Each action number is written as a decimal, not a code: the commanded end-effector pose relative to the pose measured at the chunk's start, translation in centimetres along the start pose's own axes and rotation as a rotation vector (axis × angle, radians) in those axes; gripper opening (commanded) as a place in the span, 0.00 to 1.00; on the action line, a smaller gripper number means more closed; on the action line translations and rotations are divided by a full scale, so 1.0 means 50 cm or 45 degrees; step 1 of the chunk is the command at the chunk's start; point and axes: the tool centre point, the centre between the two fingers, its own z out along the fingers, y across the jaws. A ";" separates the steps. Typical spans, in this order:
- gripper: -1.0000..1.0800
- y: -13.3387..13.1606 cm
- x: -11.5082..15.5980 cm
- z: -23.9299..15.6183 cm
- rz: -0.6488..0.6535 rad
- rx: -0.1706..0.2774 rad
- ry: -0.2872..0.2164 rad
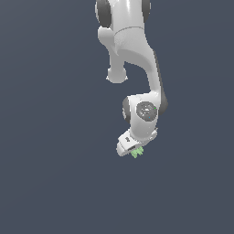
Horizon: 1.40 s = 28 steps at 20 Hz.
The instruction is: Pick up the object and move it to a goal position.
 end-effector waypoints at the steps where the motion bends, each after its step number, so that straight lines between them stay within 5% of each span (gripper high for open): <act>1: 0.00 0.004 -0.007 -0.002 0.001 0.000 0.000; 13: 0.00 0.057 -0.117 -0.022 0.001 0.000 0.000; 28: 0.00 0.202 -0.407 -0.078 0.001 0.000 0.000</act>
